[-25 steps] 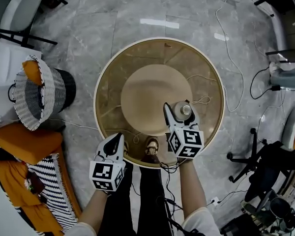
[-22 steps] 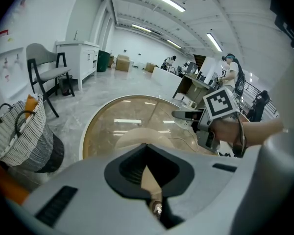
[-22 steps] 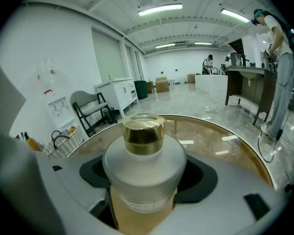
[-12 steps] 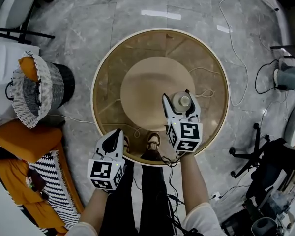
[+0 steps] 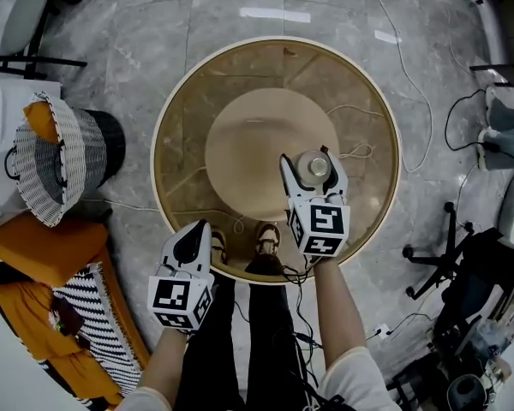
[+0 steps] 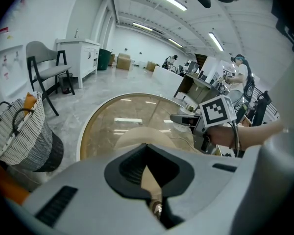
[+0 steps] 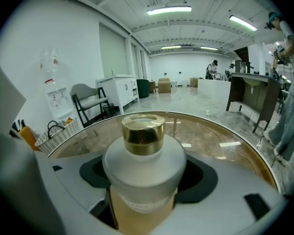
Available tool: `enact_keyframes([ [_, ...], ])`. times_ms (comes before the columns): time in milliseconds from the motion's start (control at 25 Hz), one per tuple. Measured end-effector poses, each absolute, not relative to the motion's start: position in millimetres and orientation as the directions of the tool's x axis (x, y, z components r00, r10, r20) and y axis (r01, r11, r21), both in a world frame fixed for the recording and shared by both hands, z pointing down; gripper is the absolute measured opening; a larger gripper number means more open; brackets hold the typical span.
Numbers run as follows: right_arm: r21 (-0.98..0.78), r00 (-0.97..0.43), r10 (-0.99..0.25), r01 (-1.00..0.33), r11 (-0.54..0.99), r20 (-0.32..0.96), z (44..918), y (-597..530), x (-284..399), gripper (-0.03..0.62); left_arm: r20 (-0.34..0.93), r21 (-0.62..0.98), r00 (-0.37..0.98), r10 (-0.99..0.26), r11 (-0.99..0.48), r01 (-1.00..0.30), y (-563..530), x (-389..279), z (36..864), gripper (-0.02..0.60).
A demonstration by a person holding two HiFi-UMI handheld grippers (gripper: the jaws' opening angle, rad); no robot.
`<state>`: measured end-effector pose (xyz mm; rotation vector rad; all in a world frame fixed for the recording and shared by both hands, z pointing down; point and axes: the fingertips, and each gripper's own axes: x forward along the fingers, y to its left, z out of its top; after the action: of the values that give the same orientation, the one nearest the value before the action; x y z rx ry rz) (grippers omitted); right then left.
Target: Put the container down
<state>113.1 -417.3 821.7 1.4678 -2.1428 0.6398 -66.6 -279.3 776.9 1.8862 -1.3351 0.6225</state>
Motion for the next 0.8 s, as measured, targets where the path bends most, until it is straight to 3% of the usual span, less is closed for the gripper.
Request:
enact_keyframes([
  [800, -0.075, -0.314, -0.707, -0.935, 0.348, 0.633, 836, -409, 109, 0.347, 0.74, 0.289, 0.357, -0.57, -0.209, -0.934, -276, -59, 783, 0.006],
])
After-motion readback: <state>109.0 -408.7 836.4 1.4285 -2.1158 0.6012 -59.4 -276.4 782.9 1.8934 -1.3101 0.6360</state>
